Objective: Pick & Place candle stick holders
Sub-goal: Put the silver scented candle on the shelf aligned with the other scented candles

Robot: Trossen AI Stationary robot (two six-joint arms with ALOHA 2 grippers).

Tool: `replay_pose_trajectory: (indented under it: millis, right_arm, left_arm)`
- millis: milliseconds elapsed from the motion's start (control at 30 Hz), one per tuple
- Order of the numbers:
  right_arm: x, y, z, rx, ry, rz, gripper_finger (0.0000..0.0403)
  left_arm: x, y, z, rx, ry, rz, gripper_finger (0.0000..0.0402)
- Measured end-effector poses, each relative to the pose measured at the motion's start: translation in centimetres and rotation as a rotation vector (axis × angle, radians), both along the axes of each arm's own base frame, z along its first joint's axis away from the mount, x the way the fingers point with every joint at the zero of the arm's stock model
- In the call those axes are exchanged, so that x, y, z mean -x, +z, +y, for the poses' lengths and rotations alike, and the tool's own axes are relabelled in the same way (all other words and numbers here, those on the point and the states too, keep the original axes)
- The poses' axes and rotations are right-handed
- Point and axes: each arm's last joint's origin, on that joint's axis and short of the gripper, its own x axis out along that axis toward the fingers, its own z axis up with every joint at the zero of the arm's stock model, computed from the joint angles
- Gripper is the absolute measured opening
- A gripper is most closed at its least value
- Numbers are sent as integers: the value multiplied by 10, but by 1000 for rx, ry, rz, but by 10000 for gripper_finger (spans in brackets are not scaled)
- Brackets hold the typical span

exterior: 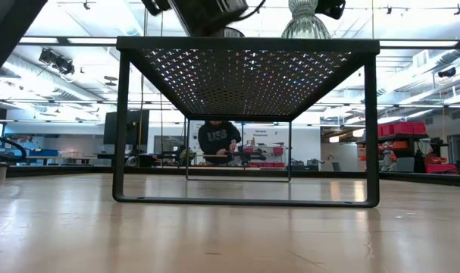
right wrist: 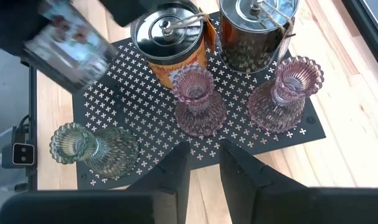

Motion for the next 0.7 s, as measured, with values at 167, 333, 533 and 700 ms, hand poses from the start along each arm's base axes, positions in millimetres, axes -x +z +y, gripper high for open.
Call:
replay_pose_trajectory:
  millis: [167, 333, 533, 700]
  right_arm:
    - [0, 0, 0, 0, 1, 2, 84]
    - [0, 0, 0, 1, 1, 3, 84]
    - [0, 0, 0, 11, 14, 3, 84]
    - [0, 0, 0, 12, 16, 3, 84]
  left_arm:
    - [-1, -1, 7, -2, 16, 3, 360]
    - [-1, -3, 5, -2, -6, -8, 360]
    - [1, -21, -5, 18, -41, 59, 360]
    - [3, -27, -7, 25, -58, 71, 360]
